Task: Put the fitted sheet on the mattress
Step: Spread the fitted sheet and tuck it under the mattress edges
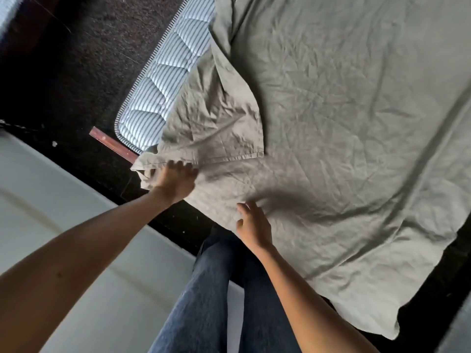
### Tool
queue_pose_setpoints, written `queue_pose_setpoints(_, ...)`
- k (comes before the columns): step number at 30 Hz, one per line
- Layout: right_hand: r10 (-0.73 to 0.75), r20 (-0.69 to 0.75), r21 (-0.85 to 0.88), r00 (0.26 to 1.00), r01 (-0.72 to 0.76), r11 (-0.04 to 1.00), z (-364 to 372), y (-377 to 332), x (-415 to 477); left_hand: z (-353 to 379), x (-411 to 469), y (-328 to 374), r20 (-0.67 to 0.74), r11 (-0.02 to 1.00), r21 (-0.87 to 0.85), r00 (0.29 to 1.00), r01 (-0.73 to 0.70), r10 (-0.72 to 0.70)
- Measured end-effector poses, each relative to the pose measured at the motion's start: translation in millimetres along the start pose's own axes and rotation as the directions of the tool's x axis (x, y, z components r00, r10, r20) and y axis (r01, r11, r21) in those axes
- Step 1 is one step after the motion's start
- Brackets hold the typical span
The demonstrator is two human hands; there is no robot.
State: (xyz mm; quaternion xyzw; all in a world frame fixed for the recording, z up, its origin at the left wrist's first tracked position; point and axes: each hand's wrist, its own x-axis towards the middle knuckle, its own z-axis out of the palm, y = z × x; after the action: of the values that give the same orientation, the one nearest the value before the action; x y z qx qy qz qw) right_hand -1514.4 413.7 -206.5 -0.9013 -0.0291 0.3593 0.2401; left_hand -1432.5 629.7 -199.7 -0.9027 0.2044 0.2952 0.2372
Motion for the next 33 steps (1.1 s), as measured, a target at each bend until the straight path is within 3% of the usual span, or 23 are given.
queue_pose_setpoints(1,0.005,0.014,0.004,1.0,-0.005,1.0,0.6,-3.5,0.8,-5.2,4.5,6.1,-0.108,0.998,0.001,0.992,-0.061,0.061)
queue_pose_setpoints(4,0.038,0.053,0.038,0.998,-0.04,0.998,0.6,-13.9,7.2,-4.5,18.5,11.9,-0.199,0.986,-0.097,0.973,-0.137,0.116)
queue_pose_setpoints(8,0.142,0.077,0.052,0.987,-0.146,0.988,0.9,-28.2,22.6,-1.7,29.9,-2.5,-0.178,0.927,-0.374,0.983,-0.028,-0.042)
queue_pose_setpoints(11,0.257,0.039,0.129,0.966,-0.26,0.957,-0.5,-46.8,38.4,6.0,45.7,-35.5,-0.165,0.895,-0.44,0.973,0.073,-0.161)
queue_pose_setpoints(15,0.335,-0.013,0.225,0.942,-0.324,0.919,-3.5,-94.1,58.0,24.3,54.6,-77.9,-0.298,0.86,-0.487,0.955,-0.154,0.002)
queue_pose_setpoints(18,0.329,-0.049,0.246,0.943,-0.307,0.919,-7.3,-142.1,81.6,29.8,39.5,-124.9,-0.079,0.864,-0.491,0.993,-0.114,0.086)
queue_pose_setpoints(21,0.317,-0.134,0.292,0.939,-0.269,0.918,-12.5,-185.4,112.1,38.0,35.7,-179.3,0.144,0.943,-0.331,0.987,-0.018,0.07)
queue_pose_setpoints(24,0.402,-0.311,0.399,0.861,-0.265,0.877,-17.6,-204.6,143.0,22.4,45.0,-204.6,0.112,0.971,-0.24,0.993,-0.003,0.031)
queue_pose_setpoints(26,0.544,-0.288,0.621,0.788,-0.278,0.733,-24.3,-206.2,162.7,12.7,55.1,-203.7,-0.019,0.938,-0.348,1.0,0.012,-0.019)
queue_pose_setpoints(27,0.597,-0.189,0.765,0.78,-0.265,0.588,-29.6,-207.4,170.8,9.7,60.0,-201.2,-0.098,0.877,-0.479,0.992,0.017,-0.073)
queue_pose_setpoints(29,0.578,0.079,0.945,0.812,-0.246,0.216,-40.0,-214.3,181.5,3.3,70.8,-192.7,-0.194,0.65,-0.76,0.958,-0.01,-0.212)
queue_pose_setpoints(30,0.526,0.148,0.954,0.837,-0.261,0.145,-42.1,-222.2,183.4,-2.2,75.0,-187.6,-0.189,0.524,-0.851,0.949,-0.03,-0.251)
queue_pose_setpoints(31,0.501,0.124,0.938,0.856,-0.266,0.222,-42.6,-231.8,185.6,-8.7,79.2,-183.0,-0.151,0.38,-0.924,0.952,-0.041,-0.265)
queue_pose_setpoints(33,0.399,0.004,0.891,0.917,-0.185,0.415,-35.3,-253.1,188.9,-21.9,87.8,-181.5,0.063,0.028,-0.997,0.977,0.07,-0.201)
